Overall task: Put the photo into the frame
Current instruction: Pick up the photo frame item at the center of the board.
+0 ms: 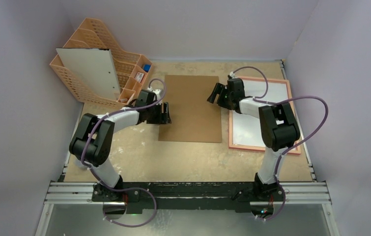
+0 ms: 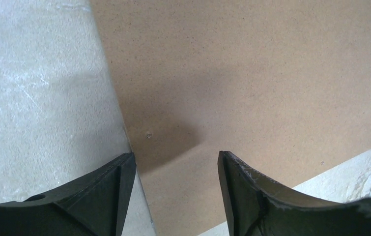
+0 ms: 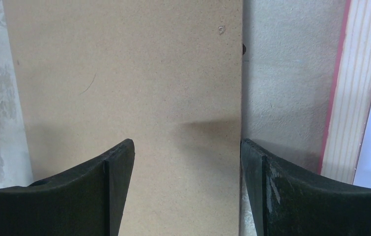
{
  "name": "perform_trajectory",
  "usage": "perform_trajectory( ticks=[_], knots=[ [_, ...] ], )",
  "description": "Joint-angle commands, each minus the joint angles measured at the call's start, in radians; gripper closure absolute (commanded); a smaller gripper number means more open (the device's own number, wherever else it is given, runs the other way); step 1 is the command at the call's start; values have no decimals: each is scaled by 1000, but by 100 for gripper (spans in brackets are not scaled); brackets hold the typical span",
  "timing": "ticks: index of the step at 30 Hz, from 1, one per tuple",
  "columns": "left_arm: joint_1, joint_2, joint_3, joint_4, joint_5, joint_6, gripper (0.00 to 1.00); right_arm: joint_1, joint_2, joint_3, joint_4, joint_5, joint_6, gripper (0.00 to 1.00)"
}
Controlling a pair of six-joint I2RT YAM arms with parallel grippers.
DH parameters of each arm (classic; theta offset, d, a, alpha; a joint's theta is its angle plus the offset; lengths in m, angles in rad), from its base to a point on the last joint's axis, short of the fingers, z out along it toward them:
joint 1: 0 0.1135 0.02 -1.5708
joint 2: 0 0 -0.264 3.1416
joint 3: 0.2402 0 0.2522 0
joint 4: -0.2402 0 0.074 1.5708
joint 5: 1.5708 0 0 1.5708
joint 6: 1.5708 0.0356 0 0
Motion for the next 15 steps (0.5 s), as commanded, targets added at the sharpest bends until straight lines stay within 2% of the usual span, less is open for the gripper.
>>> perform_trajectory(
  ticks=[1,9,15],
  knots=[
    [-38,1,-46,-49,-56,-129,33,49,-26,-25,-138,-9,75,20],
    [-37,-70,-11,18,-332,-180,26,50,-66,-30,-198,196,78,21],
    [-37,-46,24,101,-325,-161,24,53,-77,-29,-242,273,85,21]
  ],
)
